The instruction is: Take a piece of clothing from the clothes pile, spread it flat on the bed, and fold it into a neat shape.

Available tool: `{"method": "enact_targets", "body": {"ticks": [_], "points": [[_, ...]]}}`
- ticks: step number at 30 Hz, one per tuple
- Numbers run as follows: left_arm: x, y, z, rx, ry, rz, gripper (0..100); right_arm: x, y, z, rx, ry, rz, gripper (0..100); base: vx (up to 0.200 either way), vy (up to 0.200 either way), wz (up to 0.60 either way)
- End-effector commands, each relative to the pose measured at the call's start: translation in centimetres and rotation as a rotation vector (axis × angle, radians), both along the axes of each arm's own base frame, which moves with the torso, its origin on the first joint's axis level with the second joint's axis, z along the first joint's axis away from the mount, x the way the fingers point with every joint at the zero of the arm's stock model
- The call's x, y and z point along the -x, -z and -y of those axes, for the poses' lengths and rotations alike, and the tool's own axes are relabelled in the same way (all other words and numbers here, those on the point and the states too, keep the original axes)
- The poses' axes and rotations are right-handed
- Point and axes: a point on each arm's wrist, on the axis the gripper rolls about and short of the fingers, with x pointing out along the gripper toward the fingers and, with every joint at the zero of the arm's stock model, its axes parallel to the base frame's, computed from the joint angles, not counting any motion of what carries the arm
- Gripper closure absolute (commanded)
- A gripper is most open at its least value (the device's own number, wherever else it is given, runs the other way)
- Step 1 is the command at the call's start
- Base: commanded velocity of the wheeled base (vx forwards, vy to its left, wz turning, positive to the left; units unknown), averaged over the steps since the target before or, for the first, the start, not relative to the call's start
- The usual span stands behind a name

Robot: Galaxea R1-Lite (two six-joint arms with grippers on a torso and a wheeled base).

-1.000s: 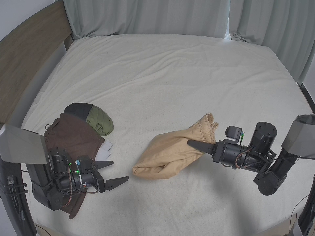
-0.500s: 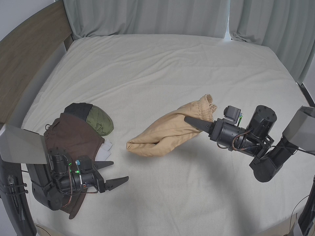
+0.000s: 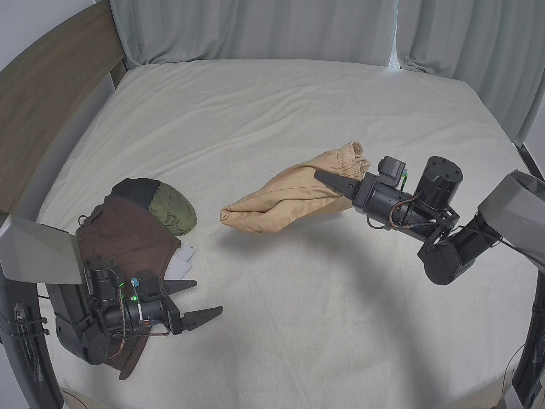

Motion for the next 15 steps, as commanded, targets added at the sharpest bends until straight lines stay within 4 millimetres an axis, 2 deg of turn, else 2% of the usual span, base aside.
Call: {"method": "enact_targets", "body": {"ticks": [1,8,15], "points": [[0.0,0.0,0.0,0.000,0.001,-0.002,0,-2.2,1.4,0.0,0.007,0.019,-0.017,100,0.000,0.000,0.00],[0.0,0.0,0.0,0.001,0.005,0.000,0,-3.7,1.6,-0.6,-0.013,0.016,-0.015,100,0.000,0.000,0.00],[0.0,0.0,0.0,0.001,0.005,0.000,0,-5.2,0.5,-1.2,-0.036,0.013,-0.003,100,0.000,0.000,0.00]]}}
